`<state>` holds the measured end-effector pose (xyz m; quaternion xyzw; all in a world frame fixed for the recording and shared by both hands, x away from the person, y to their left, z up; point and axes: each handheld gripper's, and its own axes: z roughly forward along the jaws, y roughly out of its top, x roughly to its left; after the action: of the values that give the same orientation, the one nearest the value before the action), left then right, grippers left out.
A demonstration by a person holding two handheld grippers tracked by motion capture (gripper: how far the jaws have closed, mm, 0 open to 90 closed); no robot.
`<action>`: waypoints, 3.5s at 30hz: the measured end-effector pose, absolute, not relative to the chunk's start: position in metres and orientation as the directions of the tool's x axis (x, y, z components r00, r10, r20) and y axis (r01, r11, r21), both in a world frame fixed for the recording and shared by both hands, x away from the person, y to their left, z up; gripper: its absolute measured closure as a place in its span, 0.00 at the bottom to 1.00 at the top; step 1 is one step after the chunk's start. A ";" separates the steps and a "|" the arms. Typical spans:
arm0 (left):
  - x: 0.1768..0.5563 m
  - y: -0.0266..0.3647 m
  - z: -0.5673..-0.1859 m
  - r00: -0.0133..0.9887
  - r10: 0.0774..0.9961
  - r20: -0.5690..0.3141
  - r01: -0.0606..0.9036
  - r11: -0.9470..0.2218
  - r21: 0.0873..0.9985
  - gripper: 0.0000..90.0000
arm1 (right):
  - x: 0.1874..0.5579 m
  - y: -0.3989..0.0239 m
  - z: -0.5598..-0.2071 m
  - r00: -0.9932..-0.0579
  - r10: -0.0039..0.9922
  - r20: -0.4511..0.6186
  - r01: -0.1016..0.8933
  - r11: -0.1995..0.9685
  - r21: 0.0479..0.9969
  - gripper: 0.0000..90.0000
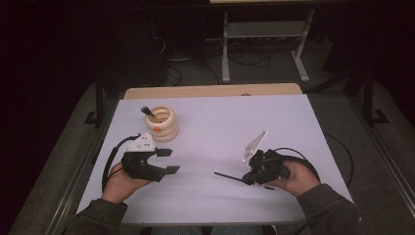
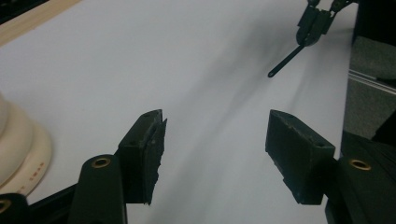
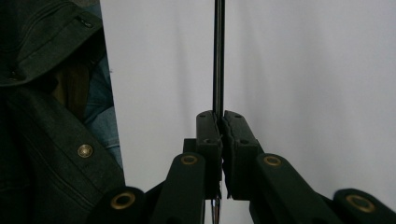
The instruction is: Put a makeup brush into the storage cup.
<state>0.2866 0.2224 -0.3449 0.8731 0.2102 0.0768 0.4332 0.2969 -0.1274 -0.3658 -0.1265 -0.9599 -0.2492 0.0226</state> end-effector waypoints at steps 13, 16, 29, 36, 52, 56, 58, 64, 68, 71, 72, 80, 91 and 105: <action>0.284 0.203 -0.337 0.951 0.307 -0.043 0.229 -0.602 0.765 0.48 | 0.295 -0.096 -0.356 -0.985 0.141 0.098 0.171 0.861 0.478 0.94; 0.284 0.198 -0.337 0.959 0.281 -0.043 0.216 -0.619 0.755 0.49 | 0.295 -0.088 -0.354 -0.987 0.125 0.097 0.157 0.867 0.472 0.94; 0.284 0.177 -0.343 0.984 0.172 -0.040 0.152 -0.710 0.688 0.60 | 0.296 -0.059 -0.350 -0.994 0.066 0.090 0.101 0.872 0.479 0.94; 0.284 0.171 -0.347 0.989 0.138 -0.046 0.134 -0.743 0.656 0.65 | 0.299 -0.046 -0.347 -0.995 0.045 0.089 0.083 0.873 0.480 0.94; 0.283 0.160 -0.357 0.995 0.069 -0.069 0.097 -0.808 0.581 0.84 | 0.297 -0.031 -0.345 -0.996 0.000 0.086 0.041 0.880 0.473 0.94; 0.283 0.159 -0.358 0.997 0.051 -0.066 0.079 -0.823 0.562 0.92 | 0.296 -0.029 -0.345 -0.996 -0.011 0.083 0.030 0.878 0.478 0.94; 0.281 0.158 -0.359 0.997 0.047 -0.063 0.074 -0.825 0.560 0.93 | 0.295 -0.030 -0.344 -0.997 -0.012 0.079 0.028 0.875 0.482 0.94; 0.279 0.159 -0.361 0.998 0.054 -0.032 0.063 -0.820 0.569 0.94 | 0.295 -0.032 -0.346 -0.998 -0.007 0.058 0.023 0.864 0.503 0.92; 0.280 0.166 -0.361 0.997 0.076 -0.020 0.074 -0.811 0.580 0.95 | 0.302 -0.040 -0.344 -0.996 0.053 0.071 0.083 0.838 0.539 0.81; 0.279 0.173 -0.362 0.993 0.111 -0.031 0.107 -0.792 0.601 0.95 | 0.307 -0.053 -0.344 -0.989 0.105 0.099 0.143 0.803 0.579 0.75; 0.279 0.175 -0.363 0.992 0.124 -0.035 0.119 -0.778 0.616 0.95 | 0.310 -0.057 -0.345 -0.987 0.112 0.116 0.159 0.784 0.599 0.73; 0.278 0.184 -0.363 0.991 0.128 -0.035 0.120 -0.752 0.648 0.94 | 0.313 -0.068 -0.353 -0.976 0.133 0.173 0.214 0.746 0.631 0.67; 0.276 0.181 -0.365 0.993 0.120 -0.020 0.104 -0.755 0.647 0.89 | 0.307 -0.055 -0.357 -0.980 0.026 0.196 0.138 0.802 0.581 0.94; 0.267 0.168 -0.368 0.997 0.073 -0.002 0.059 -0.781 0.622 0.93 | 0.297 -0.035 -0.346 -0.990 -0.006 0.143 0.063 0.879 0.473 0.94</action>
<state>0.2667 0.1679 -0.3679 0.9435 0.0349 0.0110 0.3293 0.2967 -0.0354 -0.3459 -0.0148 -0.9667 -0.2458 0.0701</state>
